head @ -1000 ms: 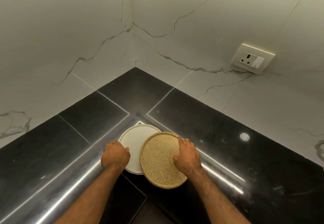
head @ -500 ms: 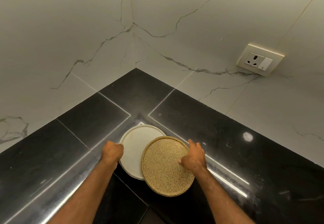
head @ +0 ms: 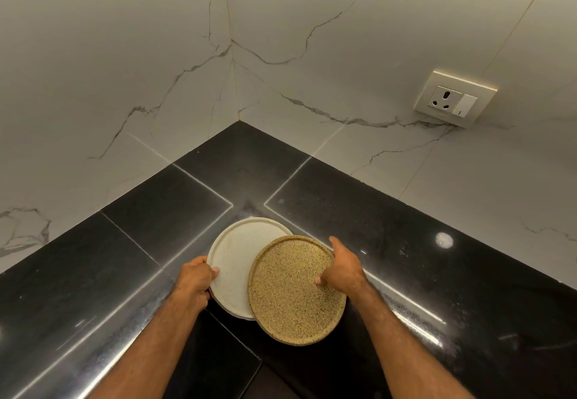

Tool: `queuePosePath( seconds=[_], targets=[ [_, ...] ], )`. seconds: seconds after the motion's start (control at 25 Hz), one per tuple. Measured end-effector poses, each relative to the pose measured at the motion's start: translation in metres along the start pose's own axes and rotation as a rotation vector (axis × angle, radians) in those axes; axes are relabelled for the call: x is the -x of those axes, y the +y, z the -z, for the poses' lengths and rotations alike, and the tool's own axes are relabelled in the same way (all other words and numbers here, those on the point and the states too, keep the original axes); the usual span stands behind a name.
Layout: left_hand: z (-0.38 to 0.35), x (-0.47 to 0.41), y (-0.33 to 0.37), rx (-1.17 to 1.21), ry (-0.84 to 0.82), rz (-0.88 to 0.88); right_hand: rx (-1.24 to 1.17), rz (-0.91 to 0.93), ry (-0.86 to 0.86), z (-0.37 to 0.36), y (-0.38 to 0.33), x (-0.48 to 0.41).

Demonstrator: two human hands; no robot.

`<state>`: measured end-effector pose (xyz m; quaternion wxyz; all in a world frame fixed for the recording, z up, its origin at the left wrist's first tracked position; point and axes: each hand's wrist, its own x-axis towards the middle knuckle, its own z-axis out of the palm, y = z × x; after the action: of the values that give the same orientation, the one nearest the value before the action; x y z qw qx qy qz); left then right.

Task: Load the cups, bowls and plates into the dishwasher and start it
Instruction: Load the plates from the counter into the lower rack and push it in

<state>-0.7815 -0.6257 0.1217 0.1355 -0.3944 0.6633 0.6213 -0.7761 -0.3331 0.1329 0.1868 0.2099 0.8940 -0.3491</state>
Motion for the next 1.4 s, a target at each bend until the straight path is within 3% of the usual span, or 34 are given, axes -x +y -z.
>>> queuePosePath(
  seconds=[0.08, 0.24, 0.48, 0.76, 1.0, 1.4],
  targets=[
    [0.002, 0.008, -0.001, 0.002, 0.001, -0.012, -0.178, -0.059, -0.061, 0.011, 0.005, 0.003],
    [0.01, 0.032, -0.007, 0.02, 0.017, -0.06, -0.632, -0.138, -0.364, 0.046, 0.031, 0.029],
    [0.028, 0.113, -0.039, 0.07, -0.024, -0.177, -0.859, -0.052, -0.341, 0.079, 0.073, 0.116],
    [0.058, 0.263, -0.091, -0.211, 0.071, -0.525, -0.749, 0.081, -0.057, 0.1, 0.119, 0.266],
    [0.088, 0.367, -0.137, -0.466, 0.088, -0.842, -0.451, 0.293, 0.158, 0.089, 0.132, 0.375],
    [0.17, 0.45, -0.206, -0.515, 0.016, -1.056, -0.205, 0.302, 0.457, 0.031, 0.142, 0.549]
  ],
)
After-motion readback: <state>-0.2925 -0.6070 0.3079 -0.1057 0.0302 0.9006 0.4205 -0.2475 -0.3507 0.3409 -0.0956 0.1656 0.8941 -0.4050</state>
